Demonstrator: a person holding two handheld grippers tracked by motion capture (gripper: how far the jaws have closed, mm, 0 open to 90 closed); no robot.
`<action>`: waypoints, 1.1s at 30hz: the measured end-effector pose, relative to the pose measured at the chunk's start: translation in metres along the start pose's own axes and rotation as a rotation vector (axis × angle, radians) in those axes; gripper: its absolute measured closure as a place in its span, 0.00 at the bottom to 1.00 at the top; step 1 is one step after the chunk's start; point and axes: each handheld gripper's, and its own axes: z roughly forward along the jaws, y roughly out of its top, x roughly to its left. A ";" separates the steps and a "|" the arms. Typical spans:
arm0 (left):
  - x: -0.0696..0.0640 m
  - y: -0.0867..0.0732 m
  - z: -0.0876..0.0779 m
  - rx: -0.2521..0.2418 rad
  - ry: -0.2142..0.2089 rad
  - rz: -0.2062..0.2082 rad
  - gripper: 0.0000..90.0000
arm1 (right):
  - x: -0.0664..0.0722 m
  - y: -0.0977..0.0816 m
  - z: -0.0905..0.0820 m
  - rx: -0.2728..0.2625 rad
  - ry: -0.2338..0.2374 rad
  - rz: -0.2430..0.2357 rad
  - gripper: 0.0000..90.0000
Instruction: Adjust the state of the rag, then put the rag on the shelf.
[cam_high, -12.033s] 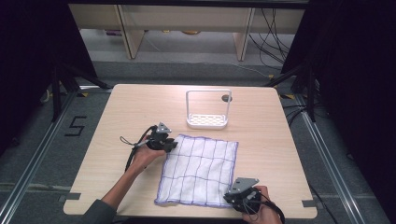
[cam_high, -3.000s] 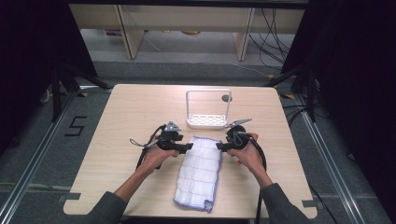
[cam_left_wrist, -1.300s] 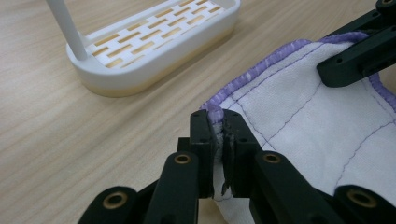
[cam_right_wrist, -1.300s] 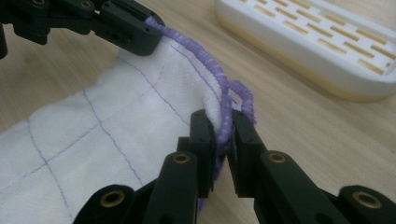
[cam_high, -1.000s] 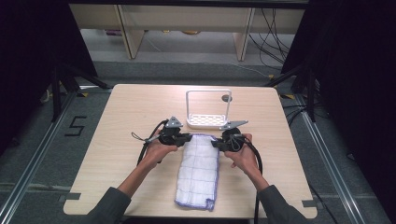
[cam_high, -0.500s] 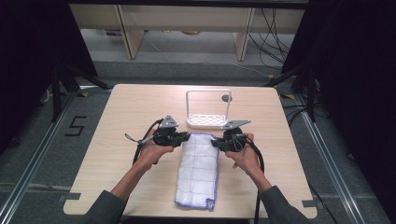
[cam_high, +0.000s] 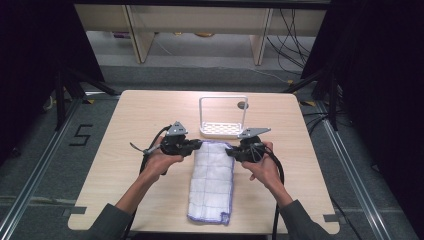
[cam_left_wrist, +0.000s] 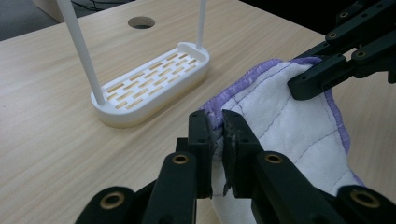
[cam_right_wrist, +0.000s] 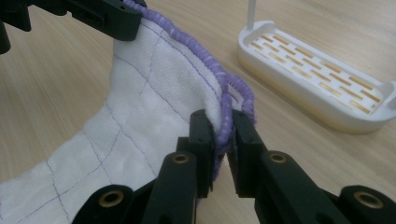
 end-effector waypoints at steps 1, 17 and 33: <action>0.000 0.000 0.000 0.000 0.000 0.000 0.91 | 0.001 0.000 -0.001 -0.003 0.009 0.001 0.90; -0.012 0.028 -0.025 -0.059 -0.009 0.032 0.91 | 0.010 0.018 -0.030 -0.057 0.013 -0.028 0.91; -0.027 0.097 -0.056 -0.079 0.008 0.083 0.92 | 0.017 0.060 -0.085 -0.175 -0.017 -0.091 0.91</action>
